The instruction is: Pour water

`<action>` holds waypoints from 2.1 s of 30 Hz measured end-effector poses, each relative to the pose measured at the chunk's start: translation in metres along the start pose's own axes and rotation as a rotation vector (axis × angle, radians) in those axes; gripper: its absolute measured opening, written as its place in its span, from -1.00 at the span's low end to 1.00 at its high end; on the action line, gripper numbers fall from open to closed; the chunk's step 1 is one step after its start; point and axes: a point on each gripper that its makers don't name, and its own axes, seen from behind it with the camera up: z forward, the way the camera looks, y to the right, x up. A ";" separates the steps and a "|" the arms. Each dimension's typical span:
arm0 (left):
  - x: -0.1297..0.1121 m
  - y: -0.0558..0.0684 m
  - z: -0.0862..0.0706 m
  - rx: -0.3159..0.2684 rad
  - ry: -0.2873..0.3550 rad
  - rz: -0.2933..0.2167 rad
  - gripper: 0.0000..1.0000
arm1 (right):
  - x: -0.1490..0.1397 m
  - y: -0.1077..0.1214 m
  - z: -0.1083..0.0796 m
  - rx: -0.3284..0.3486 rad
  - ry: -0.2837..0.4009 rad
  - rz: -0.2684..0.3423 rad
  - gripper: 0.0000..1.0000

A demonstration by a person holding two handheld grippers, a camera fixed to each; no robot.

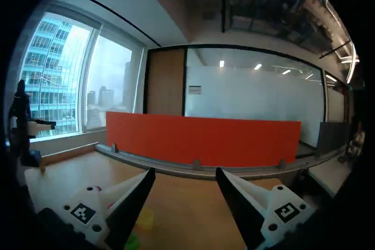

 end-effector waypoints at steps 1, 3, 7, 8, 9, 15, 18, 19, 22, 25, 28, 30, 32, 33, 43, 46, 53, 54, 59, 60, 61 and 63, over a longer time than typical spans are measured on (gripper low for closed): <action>0.000 0.002 -0.001 -0.008 -0.001 0.004 0.95 | 0.001 -0.004 0.000 0.021 0.000 0.001 0.99; -0.001 0.007 -0.001 -0.027 -0.004 0.010 0.95 | 0.002 -0.013 -0.002 0.067 0.001 0.003 0.99; -0.004 0.019 -0.002 -0.073 -0.015 0.012 0.95 | 0.007 -0.031 -0.005 0.160 0.005 0.009 0.99; -0.005 0.022 -0.003 -0.086 -0.016 0.011 0.95 | 0.008 -0.036 -0.006 0.184 0.008 0.011 0.99; -0.005 0.025 -0.003 -0.099 -0.016 0.011 0.95 | 0.009 -0.040 -0.007 0.204 0.008 0.015 0.99; -0.012 0.041 -0.005 -0.162 -0.025 0.014 0.95 | 0.012 -0.060 -0.011 0.306 0.014 0.044 1.00; -0.015 0.045 -0.005 -0.177 -0.031 0.013 0.95 | 0.009 -0.066 -0.011 0.335 0.013 0.047 0.99; -0.016 0.046 -0.004 -0.182 -0.034 0.009 0.95 | 0.008 -0.068 -0.011 0.342 0.011 0.044 0.99; -0.020 0.050 -0.003 -0.200 -0.042 -0.002 0.95 | 0.006 -0.073 -0.011 0.364 0.001 0.033 1.00; -0.025 0.055 -0.002 -0.221 -0.049 0.000 0.95 | 0.002 -0.078 -0.010 0.388 -0.014 0.022 0.99; -0.031 0.059 -0.001 -0.242 -0.058 0.018 0.95 | -0.004 -0.081 -0.009 0.410 -0.036 0.007 0.99; -0.034 0.061 -0.001 -0.255 -0.062 0.032 0.95 | -0.010 -0.082 -0.009 0.422 -0.054 -0.007 0.99; -0.037 0.062 0.000 -0.269 -0.062 0.043 0.95 | -0.016 -0.084 -0.009 0.432 -0.073 -0.026 0.99; -0.039 0.063 0.000 -0.275 -0.063 0.044 0.95 | -0.019 -0.085 -0.009 0.439 -0.082 -0.036 0.99; -0.071 0.073 -0.003 -0.340 -0.131 0.043 0.95 | -0.049 -0.098 -0.017 0.520 -0.154 -0.116 0.99; -0.081 0.078 -0.005 -0.360 -0.150 0.046 0.95 | -0.059 -0.103 -0.019 0.544 -0.177 -0.128 1.00; -0.107 0.087 -0.008 -0.403 -0.199 0.042 0.95 | -0.088 -0.111 -0.021 0.582 -0.237 -0.144 1.00; -0.111 0.088 -0.008 -0.407 -0.204 0.042 0.95 | -0.092 -0.112 -0.021 0.586 -0.245 -0.146 1.00; -0.130 0.089 -0.007 -0.416 -0.236 0.045 0.95 | -0.110 -0.117 -0.019 0.602 -0.277 -0.159 1.00; -0.134 0.089 -0.006 -0.417 -0.243 0.048 0.95 | -0.114 -0.117 -0.019 0.603 -0.281 -0.161 1.00; -0.138 0.090 -0.006 -0.419 -0.249 0.052 0.95 | -0.117 -0.118 -0.018 0.604 -0.284 -0.163 1.00; -0.146 0.091 -0.006 -0.423 -0.263 0.062 0.95 | -0.124 -0.119 -0.017 0.607 -0.294 -0.167 0.99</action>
